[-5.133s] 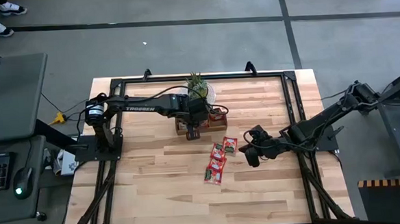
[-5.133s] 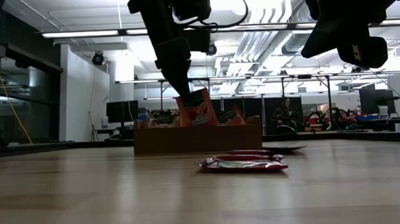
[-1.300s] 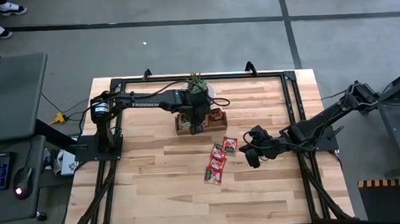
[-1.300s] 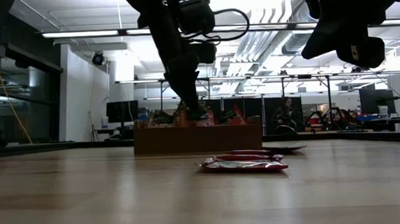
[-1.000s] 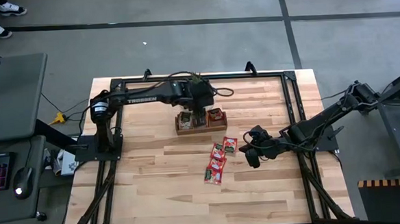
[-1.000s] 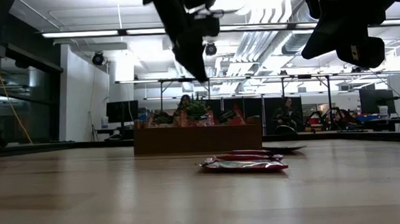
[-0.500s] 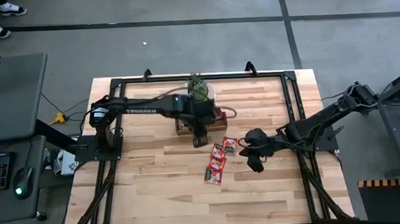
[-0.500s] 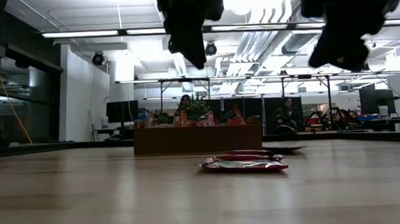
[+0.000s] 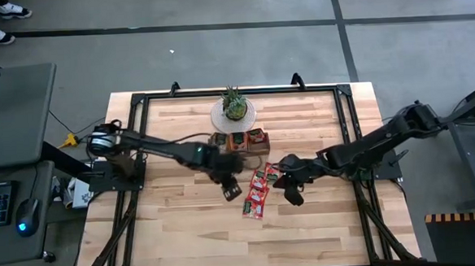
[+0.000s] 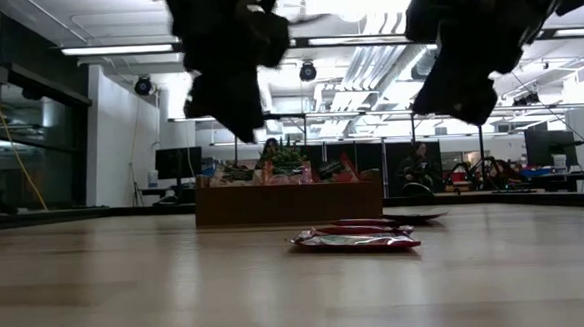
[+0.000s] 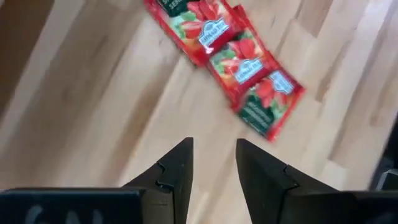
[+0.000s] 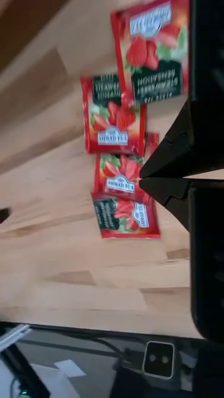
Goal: Pick & Place Tea
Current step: Put the red tea bag into the right section of the wooden organizer
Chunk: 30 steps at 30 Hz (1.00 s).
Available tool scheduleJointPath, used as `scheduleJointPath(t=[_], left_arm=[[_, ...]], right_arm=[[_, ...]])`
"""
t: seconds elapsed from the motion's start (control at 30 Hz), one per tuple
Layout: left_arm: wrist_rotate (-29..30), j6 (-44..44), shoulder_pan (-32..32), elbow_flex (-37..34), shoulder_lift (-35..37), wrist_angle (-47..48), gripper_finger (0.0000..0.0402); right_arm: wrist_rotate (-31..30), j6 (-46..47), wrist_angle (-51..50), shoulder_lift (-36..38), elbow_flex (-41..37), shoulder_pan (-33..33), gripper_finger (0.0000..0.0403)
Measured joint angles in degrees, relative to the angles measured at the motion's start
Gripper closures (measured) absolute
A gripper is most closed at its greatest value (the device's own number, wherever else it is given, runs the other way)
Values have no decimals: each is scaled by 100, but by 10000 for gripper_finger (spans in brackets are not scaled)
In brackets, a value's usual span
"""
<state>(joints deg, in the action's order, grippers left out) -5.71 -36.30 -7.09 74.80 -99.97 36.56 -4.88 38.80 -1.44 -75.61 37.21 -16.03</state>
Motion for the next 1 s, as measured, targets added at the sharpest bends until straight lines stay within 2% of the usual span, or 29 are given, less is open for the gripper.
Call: scheduleJointPath(t=[0.13, 0.23, 0.33, 0.5, 0.67, 0.87, 1.0], left_arm=[[550, -1111, -472, -445, 416, -354, 282], [884, -1978, -704, -655, 445, -776, 282], [957, -2692, -837, -845, 434, -977, 282], [977, -3730, -1005, -1402, 377, -2471, 282], [1352, -4736, -1198, -1871, 377, -2682, 282], [1405, -4960, -1481, -2319, 377, -3616, 283], [1563, -4974, -1519, -2362, 377, -3671, 283]], right_arm=[[310, -172, 432, -448, 0, 12, 402], [582, -320, 894, -806, 0, 33, 402], [696, -539, 1129, -1132, 141, 31, 402], [789, -1113, 1106, -1553, 507, 26, 402], [833, -1507, 1068, -1907, 771, 7, 403], [834, -1700, 1064, -2217, 870, -171, 403], [818, -1614, 933, -2285, 863, -352, 403]])
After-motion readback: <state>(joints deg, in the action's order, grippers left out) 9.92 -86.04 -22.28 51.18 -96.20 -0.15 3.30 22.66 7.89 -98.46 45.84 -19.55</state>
